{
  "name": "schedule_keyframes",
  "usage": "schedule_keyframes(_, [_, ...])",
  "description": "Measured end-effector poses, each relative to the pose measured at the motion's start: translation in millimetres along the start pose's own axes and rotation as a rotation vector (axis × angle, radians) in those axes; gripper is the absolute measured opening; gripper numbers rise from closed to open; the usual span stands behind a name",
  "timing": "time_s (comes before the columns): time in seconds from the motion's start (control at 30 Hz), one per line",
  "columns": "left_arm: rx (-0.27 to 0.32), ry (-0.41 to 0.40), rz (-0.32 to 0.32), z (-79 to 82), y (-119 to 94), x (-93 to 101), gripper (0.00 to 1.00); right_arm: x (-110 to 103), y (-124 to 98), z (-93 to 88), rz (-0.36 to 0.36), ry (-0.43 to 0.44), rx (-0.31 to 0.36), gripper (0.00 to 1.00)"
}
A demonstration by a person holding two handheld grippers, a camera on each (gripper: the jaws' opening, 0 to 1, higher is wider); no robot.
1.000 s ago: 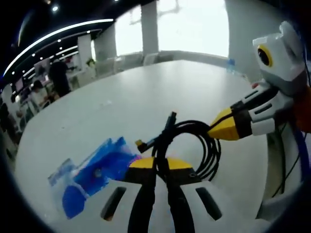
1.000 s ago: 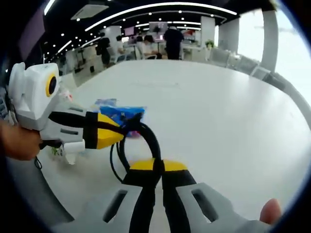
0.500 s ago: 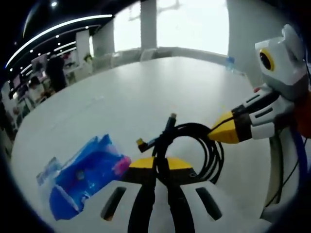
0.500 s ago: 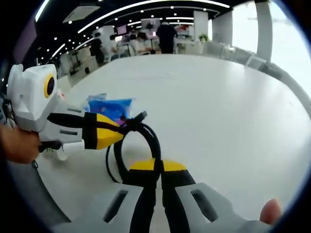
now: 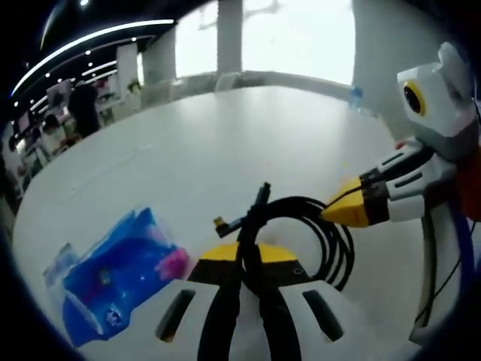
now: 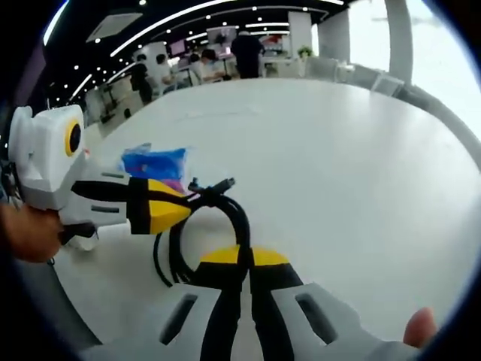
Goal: Arrange the tabletop items into an orderly group along one side of the table until the central work area is clear of visible clutter.
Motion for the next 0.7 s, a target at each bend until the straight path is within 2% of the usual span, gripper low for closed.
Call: schedule_keyframes(0.7, [-0.048, -0.007, -0.03, -8.3, 13.9, 8.1, 0.04, 8.4, 10.1, -15.9, -0.008, 0.036, -0.049, 0.04])
Point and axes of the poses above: the point that each gripper's makers call its tool centre point, and the gripper's own axes: y roughly forward along the fingers, x roughly to its right, z roughly out of its top, the point moved 3 cm from there along -y, roughly backward along the fingers, and after that the axes turned 4 degrees about -x, right-handed, at the moved point
